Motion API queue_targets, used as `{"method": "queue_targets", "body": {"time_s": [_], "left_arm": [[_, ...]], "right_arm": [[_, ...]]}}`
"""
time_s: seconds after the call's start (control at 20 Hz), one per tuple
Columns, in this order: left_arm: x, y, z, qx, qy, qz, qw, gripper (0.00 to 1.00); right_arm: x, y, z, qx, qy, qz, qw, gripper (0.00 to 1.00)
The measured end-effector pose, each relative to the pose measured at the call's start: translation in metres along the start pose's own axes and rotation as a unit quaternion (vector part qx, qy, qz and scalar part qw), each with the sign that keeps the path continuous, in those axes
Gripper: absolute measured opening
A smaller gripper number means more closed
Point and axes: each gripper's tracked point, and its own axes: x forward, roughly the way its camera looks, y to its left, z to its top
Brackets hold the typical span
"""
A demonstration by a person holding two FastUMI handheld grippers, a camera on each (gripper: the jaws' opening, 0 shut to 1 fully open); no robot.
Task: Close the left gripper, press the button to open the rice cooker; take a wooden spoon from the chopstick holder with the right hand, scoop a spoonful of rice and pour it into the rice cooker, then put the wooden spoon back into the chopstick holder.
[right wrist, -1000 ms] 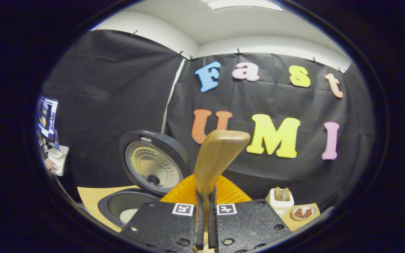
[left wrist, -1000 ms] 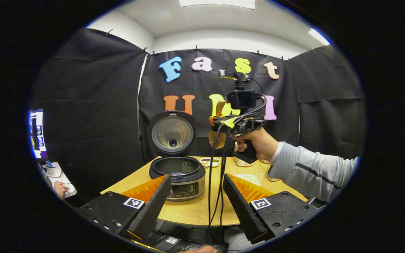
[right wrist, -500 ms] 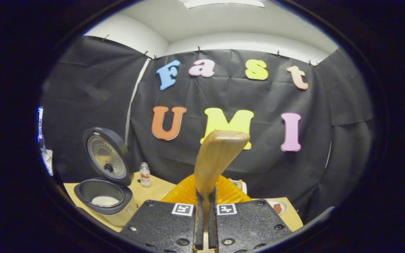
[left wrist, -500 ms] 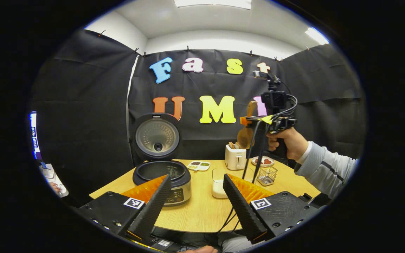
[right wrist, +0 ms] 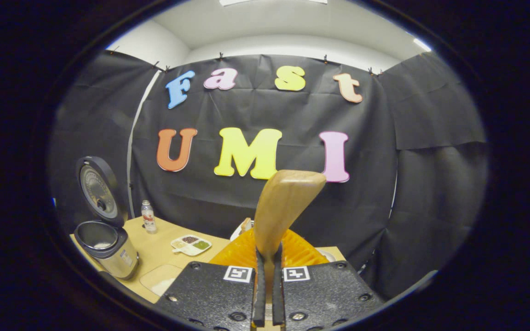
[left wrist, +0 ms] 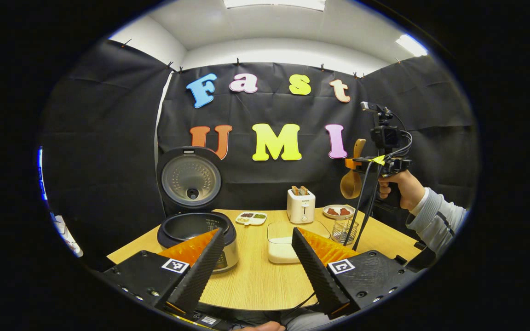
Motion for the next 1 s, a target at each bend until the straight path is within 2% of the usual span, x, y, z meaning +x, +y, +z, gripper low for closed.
{"method": "queue_targets", "body": {"time_s": [0.4, 0.6, 0.85, 0.95, 1.0], "left_arm": [[0.003, 0.000, -0.001, 0.000, -0.003, 0.002, 1.000, 0.94], [0.001, 0.003, 0.003, 0.011, -0.011, 0.010, 1.000, 0.94], [0.003, 0.010, 0.003, 0.002, -0.014, 0.017, 1.000, 0.94], [0.005, 0.013, 0.003, -0.006, -0.011, 0.021, 1.000, 0.94], [0.007, 0.014, 0.003, -0.009, -0.010, 0.020, 1.000, 0.94]], "right_arm": [[0.031, -0.034, -0.089, 0.035, 0.059, -0.020, 0.997, 0.12], [0.044, -0.038, -0.117, 0.053, 0.077, -0.020, 0.995, 0.12], [0.049, -0.027, -0.150, 0.078, 0.111, 0.007, 0.991, 0.13], [0.051, -0.031, -0.151, 0.088, 0.109, 0.008, 0.990, 0.17], [0.052, -0.037, -0.151, 0.090, 0.111, 0.003, 0.990, 0.27]]}}
